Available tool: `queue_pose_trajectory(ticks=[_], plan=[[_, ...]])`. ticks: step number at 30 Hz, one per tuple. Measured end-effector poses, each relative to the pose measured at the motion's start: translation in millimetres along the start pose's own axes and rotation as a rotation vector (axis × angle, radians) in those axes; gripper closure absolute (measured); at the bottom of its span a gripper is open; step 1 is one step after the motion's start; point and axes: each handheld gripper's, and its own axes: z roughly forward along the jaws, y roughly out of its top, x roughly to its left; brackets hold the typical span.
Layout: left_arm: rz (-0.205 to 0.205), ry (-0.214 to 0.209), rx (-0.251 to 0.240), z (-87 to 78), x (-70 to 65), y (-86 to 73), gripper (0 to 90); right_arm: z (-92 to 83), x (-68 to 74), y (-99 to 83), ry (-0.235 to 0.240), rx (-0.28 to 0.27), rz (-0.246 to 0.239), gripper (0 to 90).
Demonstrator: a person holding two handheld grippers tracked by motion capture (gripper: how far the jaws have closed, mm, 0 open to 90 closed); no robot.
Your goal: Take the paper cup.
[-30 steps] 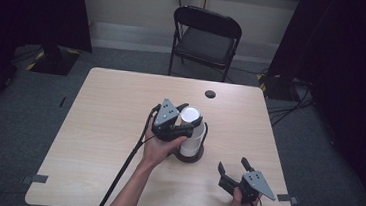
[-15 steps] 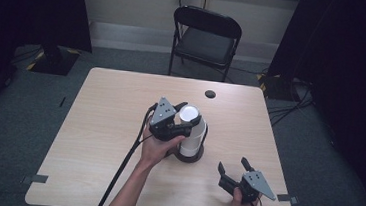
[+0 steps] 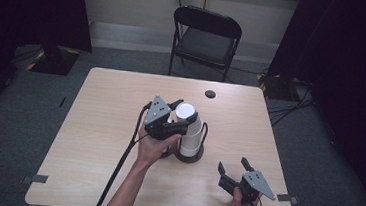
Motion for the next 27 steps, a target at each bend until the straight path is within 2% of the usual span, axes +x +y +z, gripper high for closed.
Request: queue_pose_trajectory(ticks=[8, 14, 17, 18, 27], plan=[[-0.011, -0.004, -0.011, -9.1, -4.6, 2.2, 35.2, 0.1, 0.0, 0.0, 0.000, 0.000, -0.004, 14.0], [-0.016, -0.004, -0.006, -18.7, -5.8, -2.4, 35.2, 0.4, 0.2, 0.1, -0.001, 0.003, -0.008, 14.0], [-0.039, 0.002, -0.015, -24.3, -6.4, -4.1, 35.2, 0.8, 0.4, 0.3, -0.001, 0.008, -0.011, 14.0], [-0.058, -0.006, -0.028, -27.9, -7.2, -4.4, 35.2, 0.9, 0.4, 0.4, -0.001, 0.009, -0.010, 14.0], [-0.073, -0.002, -0.027, -41.1, -8.3, -9.7, 35.2, 0.8, 1.2, 0.3, -0.002, 0.008, -0.018, 14.0]])
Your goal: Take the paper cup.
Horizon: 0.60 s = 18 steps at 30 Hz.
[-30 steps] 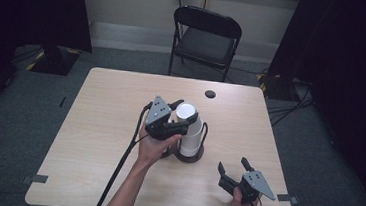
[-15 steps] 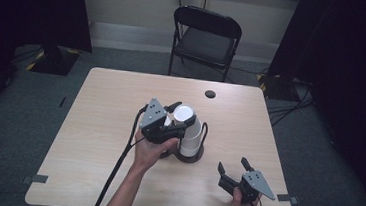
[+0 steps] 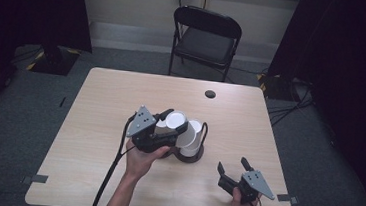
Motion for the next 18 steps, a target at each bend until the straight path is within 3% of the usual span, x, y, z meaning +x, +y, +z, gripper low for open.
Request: queue_pose_trajectory(ticks=[11, 13, 15, 18], plan=[[-0.051, 0.002, 0.009, -16.0, 2.3, -12.4, 35.1, 3.5, 4.6, 1.5, -0.022, 0.041, -0.036, 14.0], [-0.086, -0.006, 0.005, -19.0, 2.8, -14.5, 35.1, 3.7, 4.9, 1.6, -0.008, 0.044, -0.041, 13.8], [-0.087, -0.003, 0.010, -22.3, 2.6, -16.8, 35.1, 2.7, 5.7, 1.3, 0.031, 0.031, -0.046, 13.6], [-0.098, -0.011, 0.015, -25.0, 1.2, -19.7, 35.1, 4.4, 10.7, 1.8, 0.021, 0.051, -0.048, 15.7]])
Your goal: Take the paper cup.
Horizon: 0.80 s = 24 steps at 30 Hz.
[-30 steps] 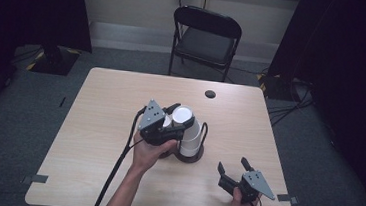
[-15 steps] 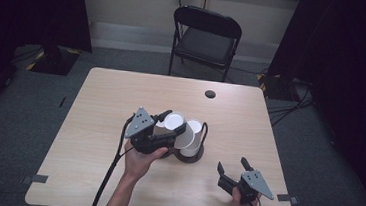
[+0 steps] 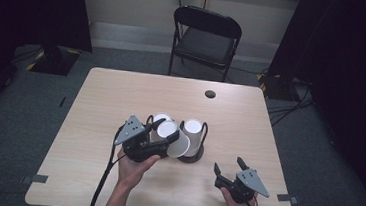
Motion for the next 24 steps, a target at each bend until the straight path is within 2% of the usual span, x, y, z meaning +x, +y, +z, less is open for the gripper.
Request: queue_pose_trajectory(ticks=[3, 5, 8, 9, 10, 11, 13, 14, 16, 17, 19, 23, 24], plan=[[-0.012, 0.001, 0.009, -4.1, 1.2, -4.6, 35.1, 0.5, 8.2, 1.3, 0.023, 0.008, -0.004, 19.2], [-0.038, -0.004, 0.010, -6.9, 2.3, -8.0, 35.1, 0.0, 21.0, 5.0, 0.059, -0.012, -0.033, 23.3], [-0.051, -0.004, 0.008, -11.8, 3.2, -11.3, 35.1, 0.3, 34.0, 10.4, 0.112, -0.034, -0.061, 27.0], [-0.058, -0.007, 0.007, -13.5, 3.6, -12.2, 35.1, 0.3, 34.0, 10.4, 0.112, -0.034, -0.061, 27.0], [-0.061, -0.009, 0.009, -15.0, 3.8, -13.0, 35.2, 0.7, 42.1, 13.2, 0.149, -0.048, -0.067, 30.3], [-0.065, -0.008, 0.010, -16.2, 4.3, -14.0, 35.2, 0.7, 42.1, 13.2, 0.149, -0.048, -0.067, 30.3], [-0.087, -0.007, 0.016, -18.5, 5.1, -16.8, 35.1, 1.8, 49.4, 14.7, 0.180, -0.059, -0.073, 31.5], [-0.093, -0.003, 0.014, -19.4, 5.1, -18.7, 35.1, 3.1, 56.1, 15.1, 0.225, -0.061, -0.079, 33.2], [-0.118, -0.009, 0.025, -21.4, 6.2, -24.2, 35.1, 4.3, 61.2, 15.5, 0.253, -0.058, -0.093, 33.6], [-0.118, -0.009, 0.025, -21.4, 6.2, -24.2, 35.1, 5.2, 63.7, 15.9, 0.270, -0.062, -0.091, 34.6], [-0.152, -0.021, 0.025, -23.2, 7.2, -28.5, 35.1, 6.7, 68.0, 17.7, 0.297, -0.073, -0.103, 37.2], [-0.178, -0.024, 0.028, -26.6, 8.1, -30.9, 35.1, 9.9, 72.9, 21.8, 0.341, -0.104, -0.114, 47.3], [-0.209, -0.051, 0.021, -28.5, 10.3, -33.4, 35.1, 10.7, 74.0, 22.4, 0.350, -0.104, -0.117, 47.6]])
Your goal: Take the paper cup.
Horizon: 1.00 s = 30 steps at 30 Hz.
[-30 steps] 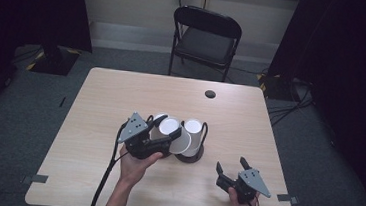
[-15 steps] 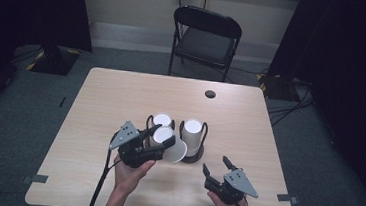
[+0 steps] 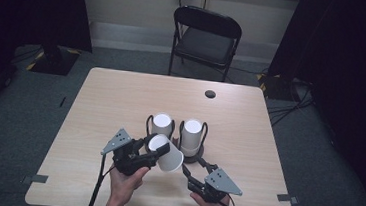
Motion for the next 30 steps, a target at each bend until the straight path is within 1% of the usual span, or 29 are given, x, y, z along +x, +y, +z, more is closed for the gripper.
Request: queue_pose_trajectory(ticks=[1, 2, 3, 4, 5, 6, 7, 8, 10, 11, 12, 13, 14, 16, 19, 20, 23, 24, 26, 27, 30], plan=[[0.000, 0.000, 0.000, 0.0, 0.0, 0.0, 35.1, 0.0, 0.0, 0.0, 0.000, 0.000, 0.000, 47.6], [-0.043, -0.018, -0.002, -1.6, 4.4, -1.9, 35.1, 1.6, 1.5, 0.5, 0.021, -0.018, -0.012, 50.5], [-0.043, -0.018, -0.002, -1.6, 4.4, -1.9, 35.1, 1.6, 1.5, 0.5, 0.021, -0.018, -0.012, 50.5], [-0.056, -0.018, -0.002, -2.6, 6.2, -3.0, 35.1, 2.5, 4.4, 0.6, 0.031, -0.034, -0.037, 52.0], [-0.076, -0.024, -0.002, -3.2, 7.7, -4.1, 35.1, 2.5, 4.4, 0.6, 0.031, -0.034, -0.037, 52.0], [-0.101, -0.043, -0.001, -3.9, 9.5, -5.7, 35.1, 3.5, 7.1, 0.3, 0.052, -0.051, -0.052, 54.1], [-0.105, -0.045, 0.003, -4.4, 9.8, -7.1, 35.1, 3.5, 7.1, 0.3, 0.052, -0.051, -0.052, 54.1], [-0.109, -0.045, 0.008, -4.6, 9.5, -8.3, 35.1, 3.7, 8.9, 0.5, 0.076, -0.063, -0.058, 56.6], [-0.124, -0.063, 0.013, -4.5, 9.9, -10.3, 35.1, 3.9, 10.3, 1.1, 0.085, -0.081, -0.065, 60.0], [-0.138, -0.069, 0.010, -4.1, 9.6, -11.3, 35.1, 3.9, 10.3, 1.1, 0.085, -0.081, -0.065, 60.0], [-0.135, -0.065, 0.014, -4.1, 9.0, -12.0, 35.1, 4.0, 11.3, 1.8, 0.087, -0.091, -0.089, 63.2], [-0.143, -0.065, 0.016, -3.4, 7.9, -12.8, 35.1, 4.0, 11.9, 1.7, 0.081, -0.087, -0.096, 64.4], [-0.154, -0.077, 0.016, -2.1, 7.4, -13.7, 35.1, 4.2, 12.1, 1.2, 0.076, -0.089, -0.100, 65.7], [-0.158, -0.092, 0.023, 0.7, 3.3, -15.2, 35.1, 5.4, 11.7, 0.6, 0.086, -0.103, -0.099, 68.6], [-0.168, -0.113, 0.021, 3.2, -0.5, -14.9, 35.1, 5.0, 11.6, 1.2, 0.086, -0.114, -0.106, 69.8], [-0.171, -0.119, 0.020, 3.6, -1.9, -14.4, 35.1, 3.7, 11.2, 2.3, 0.089, -0.127, -0.111, 70.5], [-0.181, -0.139, 0.023, 3.8, -4.6, -13.1, 35.1, 2.4, 10.4, 2.7, 0.093, -0.134, -0.118, 72.0], [-0.181, -0.142, 0.029, 3.6, -5.1, -12.9, 35.1, 3.2, 9.1, 2.1, 0.096, -0.131, -0.130, 74.2], [-0.194, -0.138, 0.031, 3.7, -5.3, -13.0, 35.1, 3.7, 8.7, 1.8, 0.099, -0.133, -0.131, 74.2], [-0.194, -0.137, 0.031, 3.5, -4.7, -13.2, 35.1, 4.0, 8.4, 1.3, 0.102, -0.133, -0.129, 74.1], [-0.213, -0.148, 0.030, 3.1, -2.6, -13.4, 35.1, 4.3, 6.5, 2.2, 0.111, -0.141, -0.133, 74.6]])
